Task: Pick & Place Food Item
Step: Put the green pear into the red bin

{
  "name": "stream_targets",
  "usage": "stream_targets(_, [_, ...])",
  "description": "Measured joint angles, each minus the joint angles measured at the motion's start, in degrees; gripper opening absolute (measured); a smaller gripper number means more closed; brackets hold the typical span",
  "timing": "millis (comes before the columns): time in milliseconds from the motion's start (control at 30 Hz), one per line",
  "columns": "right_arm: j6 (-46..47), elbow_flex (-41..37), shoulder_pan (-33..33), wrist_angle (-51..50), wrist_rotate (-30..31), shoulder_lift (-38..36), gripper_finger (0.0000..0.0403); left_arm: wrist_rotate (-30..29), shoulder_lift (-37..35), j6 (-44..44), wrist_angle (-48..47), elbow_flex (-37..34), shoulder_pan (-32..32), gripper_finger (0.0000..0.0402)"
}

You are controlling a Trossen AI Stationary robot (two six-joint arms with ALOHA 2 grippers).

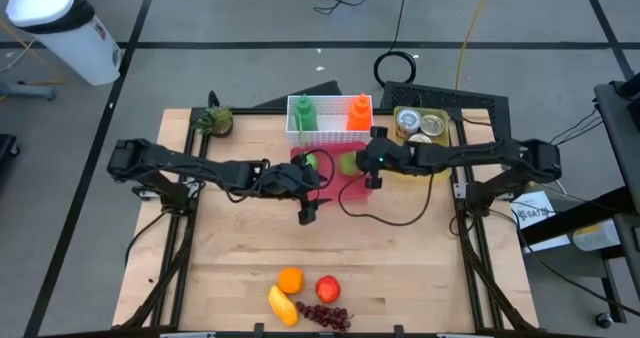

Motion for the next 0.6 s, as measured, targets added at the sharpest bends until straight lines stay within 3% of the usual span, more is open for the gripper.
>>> stream_targets(267, [0.56, 0.04, -2.26, 1.91, 2.19, 4.20, 0.0000, -0.07, 0.38, -0.07, -0.25, 0.02, 0.00, 0.0285])
stream_targets(600, [0.13, 0.04, -2.36, 1.53, 3.10, 4.30, 0.0005, -0.07, 0.38, 0.17, -0.24, 0.02, 0.00, 0.0285])
